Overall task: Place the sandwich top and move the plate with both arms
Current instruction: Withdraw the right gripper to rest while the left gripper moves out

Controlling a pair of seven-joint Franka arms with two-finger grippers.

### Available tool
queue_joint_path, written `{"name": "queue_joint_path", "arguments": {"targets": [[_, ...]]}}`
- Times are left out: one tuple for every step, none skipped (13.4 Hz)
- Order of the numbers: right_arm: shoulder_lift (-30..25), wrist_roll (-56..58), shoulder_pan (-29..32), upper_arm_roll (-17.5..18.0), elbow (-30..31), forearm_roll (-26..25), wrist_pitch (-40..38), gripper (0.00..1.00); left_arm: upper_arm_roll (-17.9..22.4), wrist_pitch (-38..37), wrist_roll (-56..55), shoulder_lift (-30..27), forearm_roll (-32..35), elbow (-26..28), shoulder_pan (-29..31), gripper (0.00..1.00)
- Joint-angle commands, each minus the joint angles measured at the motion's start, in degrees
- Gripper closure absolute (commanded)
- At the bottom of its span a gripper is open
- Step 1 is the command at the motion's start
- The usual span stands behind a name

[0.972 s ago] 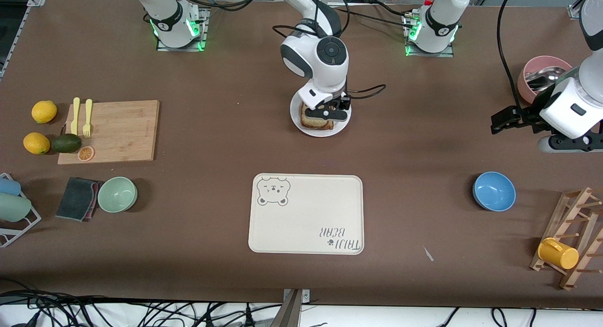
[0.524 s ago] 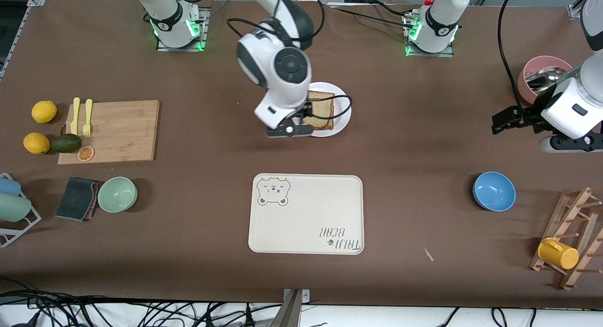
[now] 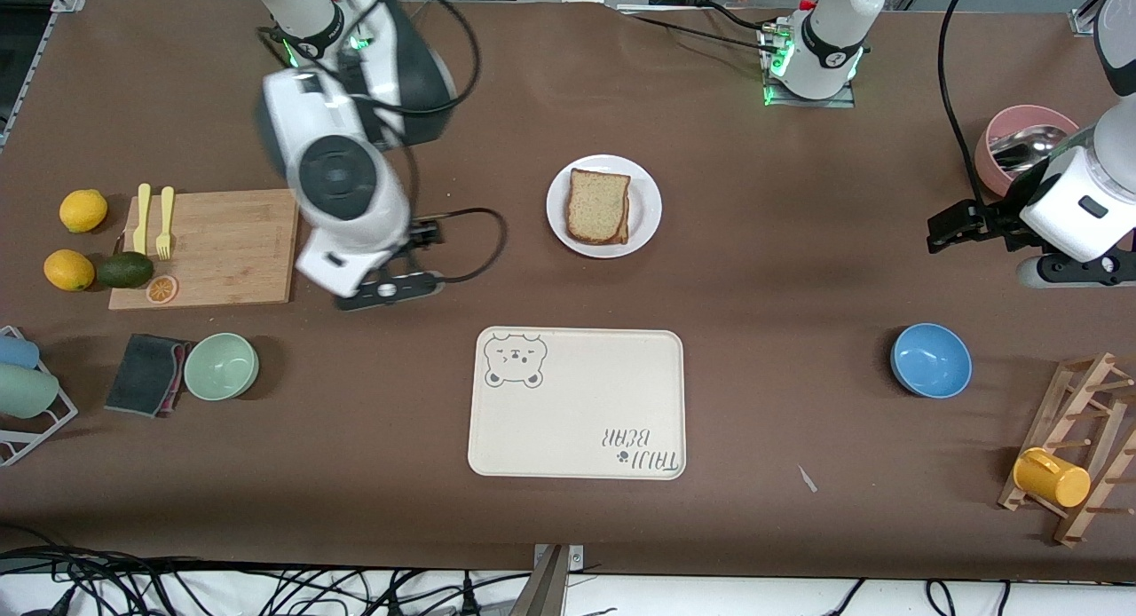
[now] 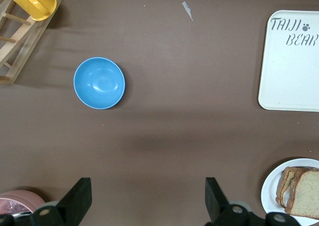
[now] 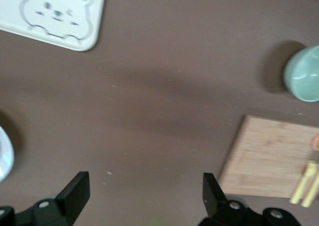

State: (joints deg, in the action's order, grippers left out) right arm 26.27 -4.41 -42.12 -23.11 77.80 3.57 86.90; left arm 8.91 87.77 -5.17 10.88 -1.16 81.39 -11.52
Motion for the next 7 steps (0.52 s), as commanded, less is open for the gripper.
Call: {"name": "queue_joint_path", "arguments": {"targets": [[-2.10,9.82,-0.25,-9.72,1.12,4.23,-3.39,0.00,-0.03,0.39,0.33,-0.42,2.39,0.61,-0.52,0.00],[-2.62,14.73,-1.11,-14.11,2.08,6.17,-3.84,0.00,-0.03,1.69,0.16,-0.08,2.48,0.96,-0.52,0.00],[-2.97,17.13,-0.34,-15.03,2.18,6.97,-4.10,0.00,-0.03,2.75,0.07,0.36,2.48,1.22,-0.52,0.00],[-4.72,18.02,2.19,-15.30,3.22,7.41,-4.19,0.00,-0.03,3.37,0.16,0.80,3.35,1.49,-0.52,0.00],[-5.87,18.20,5.09,-13.91,3.67,7.24,-4.02,0.00,-0.12,4.33,0.16,1.41,4.14,1.58,-0.52,0.00],[-7.10,18.03,7.12,-11.55,3.76,6.81,-4.02,0.00,-0.12,5.04,0.33,2.03,4.41,1.58,-0.52,0.00],[-8.85,18.03,10.27,-9.17,4.54,6.54,-4.10,0.00,-0.12,5.57,0.24,2.12,4.41,1.49,-0.52,0.00]]}}
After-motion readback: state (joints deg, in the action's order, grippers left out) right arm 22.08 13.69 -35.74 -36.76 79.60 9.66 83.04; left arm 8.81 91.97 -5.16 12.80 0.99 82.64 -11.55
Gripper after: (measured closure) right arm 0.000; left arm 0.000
